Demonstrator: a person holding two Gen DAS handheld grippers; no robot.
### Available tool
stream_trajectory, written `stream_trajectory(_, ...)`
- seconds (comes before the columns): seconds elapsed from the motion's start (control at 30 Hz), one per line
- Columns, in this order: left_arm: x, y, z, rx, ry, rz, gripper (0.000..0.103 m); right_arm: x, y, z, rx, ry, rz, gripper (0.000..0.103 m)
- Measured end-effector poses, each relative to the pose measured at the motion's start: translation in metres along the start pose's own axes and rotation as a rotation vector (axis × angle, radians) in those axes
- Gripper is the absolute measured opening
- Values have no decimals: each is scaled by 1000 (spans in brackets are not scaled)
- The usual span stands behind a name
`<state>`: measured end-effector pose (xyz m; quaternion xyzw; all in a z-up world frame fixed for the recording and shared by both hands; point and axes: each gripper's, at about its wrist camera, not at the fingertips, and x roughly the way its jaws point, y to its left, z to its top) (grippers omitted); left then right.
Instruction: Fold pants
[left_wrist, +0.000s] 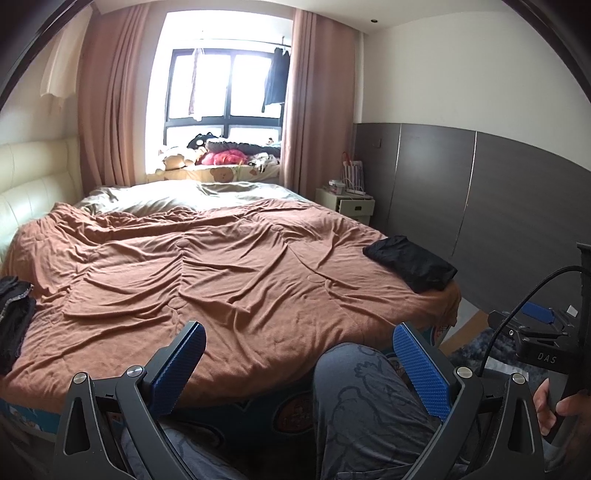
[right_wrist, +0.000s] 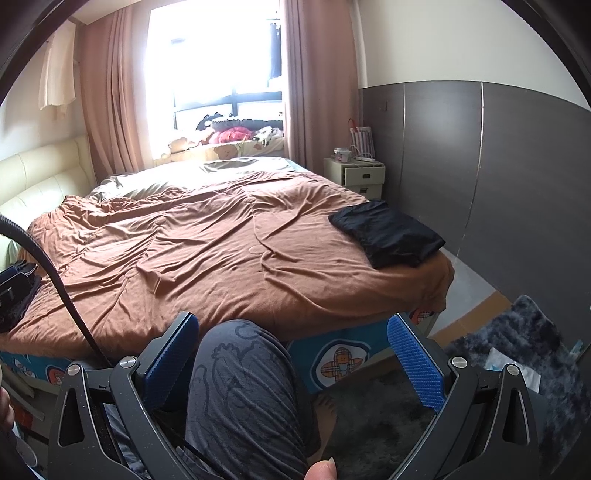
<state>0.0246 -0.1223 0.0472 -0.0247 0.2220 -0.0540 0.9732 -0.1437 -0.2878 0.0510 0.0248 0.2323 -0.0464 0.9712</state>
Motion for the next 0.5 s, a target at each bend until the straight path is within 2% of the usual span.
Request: stream_trajectory(0.5,-3,1,3,-2,-4,-7,103,-2,-4,0,-4,-9,-2,103)
